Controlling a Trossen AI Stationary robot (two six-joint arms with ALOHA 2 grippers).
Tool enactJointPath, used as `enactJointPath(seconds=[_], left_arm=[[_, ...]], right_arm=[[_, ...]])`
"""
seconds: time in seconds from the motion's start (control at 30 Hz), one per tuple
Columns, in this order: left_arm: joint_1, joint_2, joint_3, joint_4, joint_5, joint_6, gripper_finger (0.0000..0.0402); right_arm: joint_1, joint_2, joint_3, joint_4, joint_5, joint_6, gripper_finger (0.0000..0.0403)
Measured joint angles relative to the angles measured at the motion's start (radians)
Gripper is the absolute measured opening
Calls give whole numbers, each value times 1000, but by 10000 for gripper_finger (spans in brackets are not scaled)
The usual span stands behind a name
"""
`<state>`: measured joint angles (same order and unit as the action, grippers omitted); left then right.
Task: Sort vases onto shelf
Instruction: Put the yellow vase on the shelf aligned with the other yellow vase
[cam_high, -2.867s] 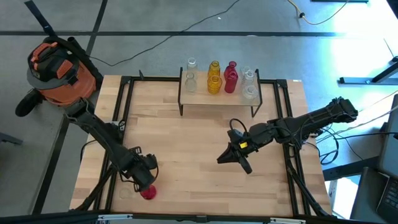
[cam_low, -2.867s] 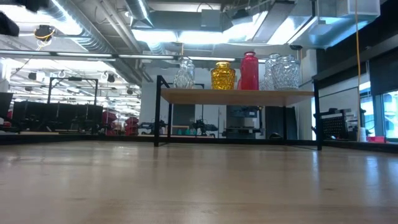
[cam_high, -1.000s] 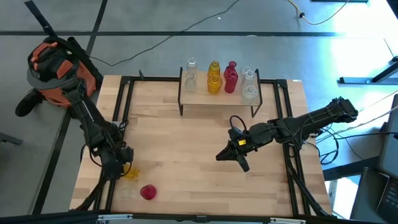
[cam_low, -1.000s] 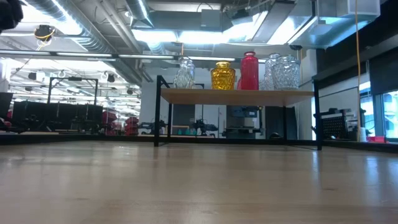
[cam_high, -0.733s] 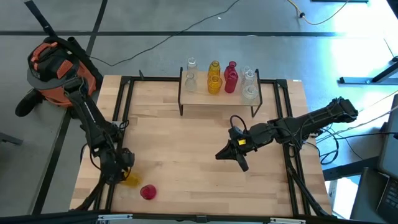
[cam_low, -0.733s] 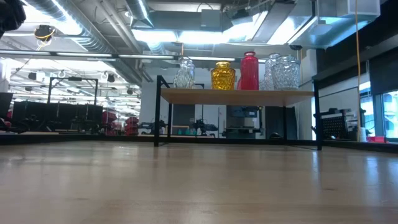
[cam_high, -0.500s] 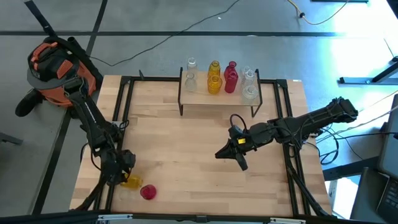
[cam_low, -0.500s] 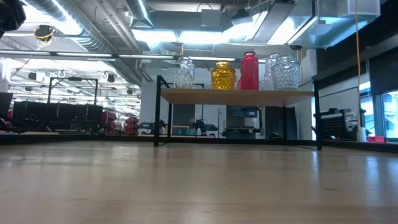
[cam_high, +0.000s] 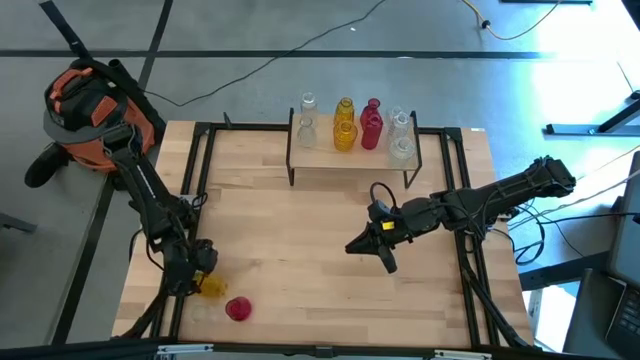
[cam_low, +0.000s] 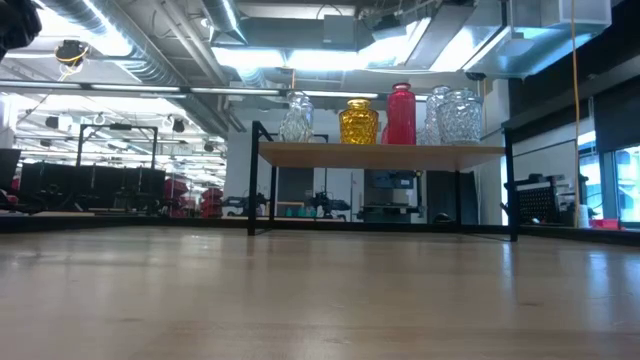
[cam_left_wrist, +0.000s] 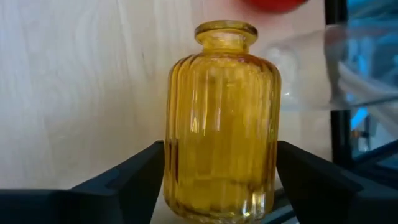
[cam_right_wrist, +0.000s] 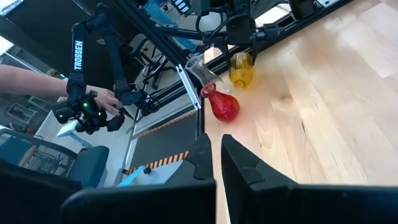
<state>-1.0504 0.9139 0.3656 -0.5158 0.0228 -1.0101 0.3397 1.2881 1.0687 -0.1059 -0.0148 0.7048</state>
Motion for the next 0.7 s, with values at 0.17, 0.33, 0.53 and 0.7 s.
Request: enactJointPath(seconds=[0.17,0.33,0.53,0.7], left_arm=[[0,19,0,4,-64,36,296],[1,89,6,39,-105,59,295],[0,152,8,100,-219,127,295],[3,160,6,87,-339,131,290]], right_arm=[[0,0,0,0,26,28,1],[0,0,0,0,50,68,1],[0,0,0,0,61,100,1],[0,0,0,0,101,127,1]])
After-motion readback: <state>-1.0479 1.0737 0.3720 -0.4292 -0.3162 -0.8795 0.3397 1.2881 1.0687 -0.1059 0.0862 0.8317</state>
